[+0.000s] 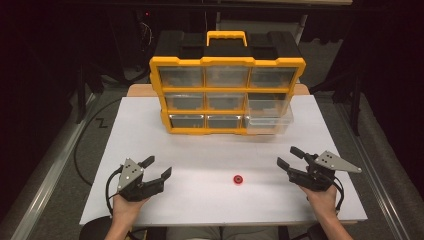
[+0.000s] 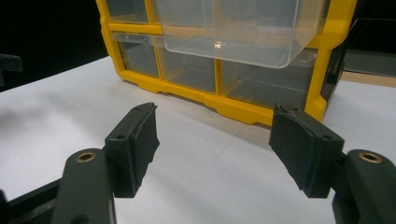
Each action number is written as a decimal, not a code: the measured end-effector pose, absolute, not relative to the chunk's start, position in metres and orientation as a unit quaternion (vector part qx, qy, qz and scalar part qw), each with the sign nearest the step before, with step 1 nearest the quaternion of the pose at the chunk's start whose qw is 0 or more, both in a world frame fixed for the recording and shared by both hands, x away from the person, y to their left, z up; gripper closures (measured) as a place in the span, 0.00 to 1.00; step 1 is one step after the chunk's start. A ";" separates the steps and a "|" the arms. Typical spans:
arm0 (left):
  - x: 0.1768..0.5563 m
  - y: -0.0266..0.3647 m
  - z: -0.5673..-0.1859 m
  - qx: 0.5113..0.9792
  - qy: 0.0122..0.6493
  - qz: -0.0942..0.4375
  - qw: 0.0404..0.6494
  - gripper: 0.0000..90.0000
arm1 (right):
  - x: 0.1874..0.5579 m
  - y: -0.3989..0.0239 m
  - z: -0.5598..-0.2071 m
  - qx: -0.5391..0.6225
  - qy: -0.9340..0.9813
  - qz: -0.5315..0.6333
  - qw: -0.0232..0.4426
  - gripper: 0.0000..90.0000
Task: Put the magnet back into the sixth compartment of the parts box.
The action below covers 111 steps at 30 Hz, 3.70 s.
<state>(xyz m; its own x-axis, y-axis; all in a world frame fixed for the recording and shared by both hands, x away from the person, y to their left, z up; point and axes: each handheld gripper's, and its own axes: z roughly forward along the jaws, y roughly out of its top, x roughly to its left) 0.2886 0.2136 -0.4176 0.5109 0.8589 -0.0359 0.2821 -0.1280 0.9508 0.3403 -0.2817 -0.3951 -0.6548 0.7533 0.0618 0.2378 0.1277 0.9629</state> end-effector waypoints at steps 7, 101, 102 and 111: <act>0.288 0.214 -0.417 0.697 0.406 0.280 0.520 0.33 | 0.342 -0.277 -0.395 0.345 0.718 0.561 0.227 0.38; 0.290 0.211 -0.417 0.698 0.405 0.279 0.521 0.32 | 0.370 -0.174 -0.387 0.315 0.804 0.485 0.136 0.42; 0.290 0.211 -0.417 0.698 0.404 0.280 0.521 0.32 | 0.370 -0.174 -0.387 0.315 0.808 0.479 0.137 0.42; 0.290 0.211 -0.417 0.698 0.404 0.280 0.521 0.31 | 0.372 -0.172 -0.385 0.322 0.826 0.447 0.123 0.43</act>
<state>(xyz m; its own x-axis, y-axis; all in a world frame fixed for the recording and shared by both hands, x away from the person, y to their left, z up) 0.2901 0.2112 -0.4171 0.5164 0.8559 -0.0289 0.2719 -0.1318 0.9532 0.3723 -0.1724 -0.3852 -0.7625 0.6414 0.0849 0.4221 0.3937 0.8166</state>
